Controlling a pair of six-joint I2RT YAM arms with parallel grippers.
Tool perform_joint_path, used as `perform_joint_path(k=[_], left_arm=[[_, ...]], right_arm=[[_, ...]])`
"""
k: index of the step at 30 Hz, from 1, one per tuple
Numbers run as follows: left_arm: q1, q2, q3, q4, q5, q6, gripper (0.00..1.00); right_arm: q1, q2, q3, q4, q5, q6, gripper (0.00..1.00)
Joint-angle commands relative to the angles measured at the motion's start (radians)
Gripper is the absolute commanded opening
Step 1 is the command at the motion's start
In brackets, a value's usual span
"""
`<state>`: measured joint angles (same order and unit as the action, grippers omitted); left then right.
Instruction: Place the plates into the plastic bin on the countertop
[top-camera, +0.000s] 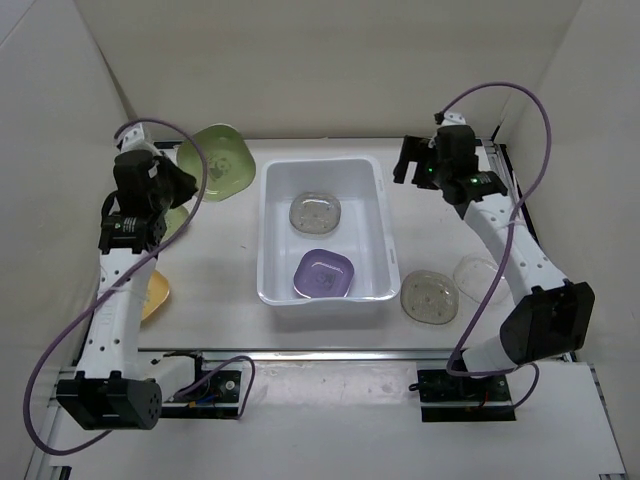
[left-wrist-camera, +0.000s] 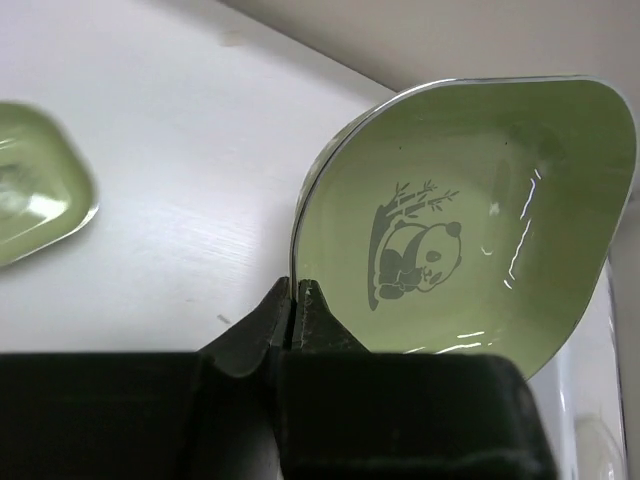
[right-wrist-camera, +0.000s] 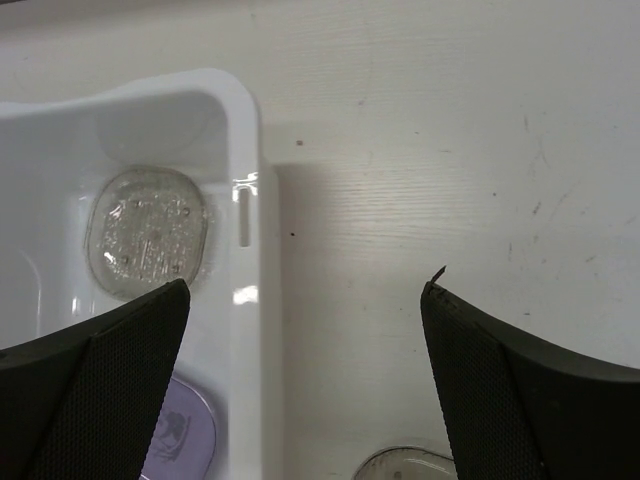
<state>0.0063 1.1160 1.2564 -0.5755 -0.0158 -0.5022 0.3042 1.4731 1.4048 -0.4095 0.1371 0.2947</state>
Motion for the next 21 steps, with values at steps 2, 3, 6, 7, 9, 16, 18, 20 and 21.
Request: perform_joint_path(k=[2, 3, 6, 7, 9, 16, 18, 20, 21], left_arm=[[-0.103, 0.08, 0.054, -0.021, 0.206, 0.114, 0.1], [-0.124, 0.093, 0.057, -0.012, 0.209, 0.113, 0.1], [-0.218, 0.142, 0.038, -0.02, 0.218, 0.126, 0.09], [-0.27, 0.154, 0.031, -0.018, 0.209, 0.131, 0.1], [-0.324, 0.22, 0.05, -0.072, 0.182, 0.129, 0.1], [-0.477, 0.409, 0.156, -0.202, 0.151, 0.174, 0.1], [-0.491, 0.442, 0.155, -0.204, 0.206, 0.195, 0.1], [-0.518, 0.494, 0.158, -0.216, 0.206, 0.223, 0.1], [-0.529, 0.516, 0.17, -0.233, 0.206, 0.232, 0.1]], right_arm=[[-0.132, -0.056, -0.038, 0.029, -0.174, -0.006, 0.99], [-0.181, -0.051, -0.043, 0.026, -0.198, -0.006, 0.99], [-0.267, -0.046, -0.055, 0.017, -0.183, -0.003, 0.99], [-0.286, -0.053, -0.061, 0.017, -0.151, -0.002, 0.99], [-0.336, -0.056, -0.06, 0.017, -0.137, 0.0, 0.99], [-0.465, -0.043, -0.027, -0.012, -0.089, -0.012, 0.99], [-0.473, -0.037, -0.03, -0.008, -0.091, -0.019, 0.99], [-0.473, -0.019, -0.015, -0.014, -0.076, -0.028, 0.99], [-0.474, -0.007, -0.006, -0.02, -0.076, -0.032, 0.99]])
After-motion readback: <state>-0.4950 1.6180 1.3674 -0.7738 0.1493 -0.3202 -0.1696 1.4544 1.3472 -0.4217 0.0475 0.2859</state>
